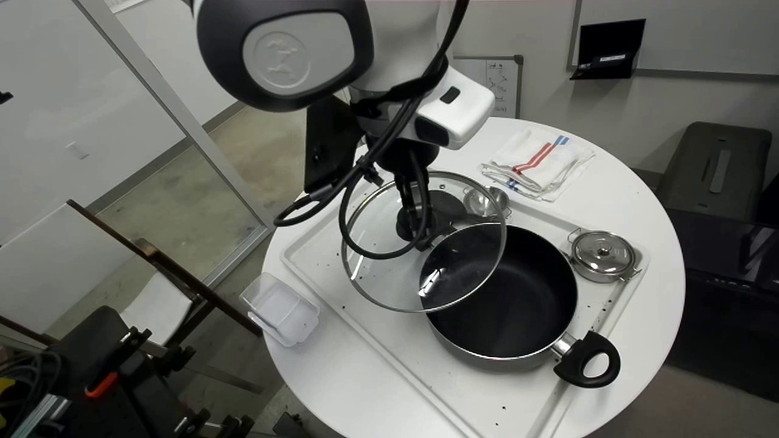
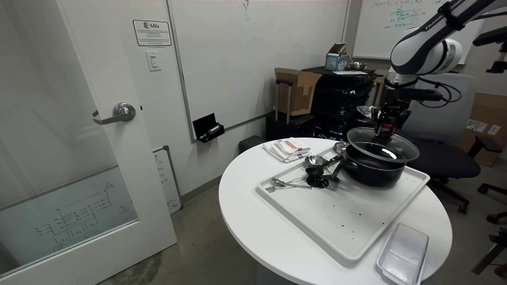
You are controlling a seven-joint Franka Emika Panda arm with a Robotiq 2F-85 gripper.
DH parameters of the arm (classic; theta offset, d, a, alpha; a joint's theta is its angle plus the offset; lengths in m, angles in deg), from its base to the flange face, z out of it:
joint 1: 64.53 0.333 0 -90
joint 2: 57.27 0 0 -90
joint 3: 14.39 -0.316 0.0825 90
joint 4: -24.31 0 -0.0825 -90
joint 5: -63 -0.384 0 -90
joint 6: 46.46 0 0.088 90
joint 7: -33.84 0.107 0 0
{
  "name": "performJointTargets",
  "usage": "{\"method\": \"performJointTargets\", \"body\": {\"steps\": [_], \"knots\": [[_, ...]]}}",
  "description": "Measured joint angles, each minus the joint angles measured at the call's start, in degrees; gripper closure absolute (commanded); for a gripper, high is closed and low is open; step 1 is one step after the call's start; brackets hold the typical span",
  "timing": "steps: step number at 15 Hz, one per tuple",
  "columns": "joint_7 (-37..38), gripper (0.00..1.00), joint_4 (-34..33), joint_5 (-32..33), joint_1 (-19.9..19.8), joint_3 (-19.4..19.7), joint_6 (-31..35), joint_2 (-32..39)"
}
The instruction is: Pick up the lid and cover the pot
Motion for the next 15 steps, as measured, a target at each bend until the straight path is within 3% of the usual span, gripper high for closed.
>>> {"method": "performJointTargets", "body": {"steps": [15], "knots": [[14.42,0.75,-12.99,-3.37,-2.92,3.28,-5.36,11.62]]}}
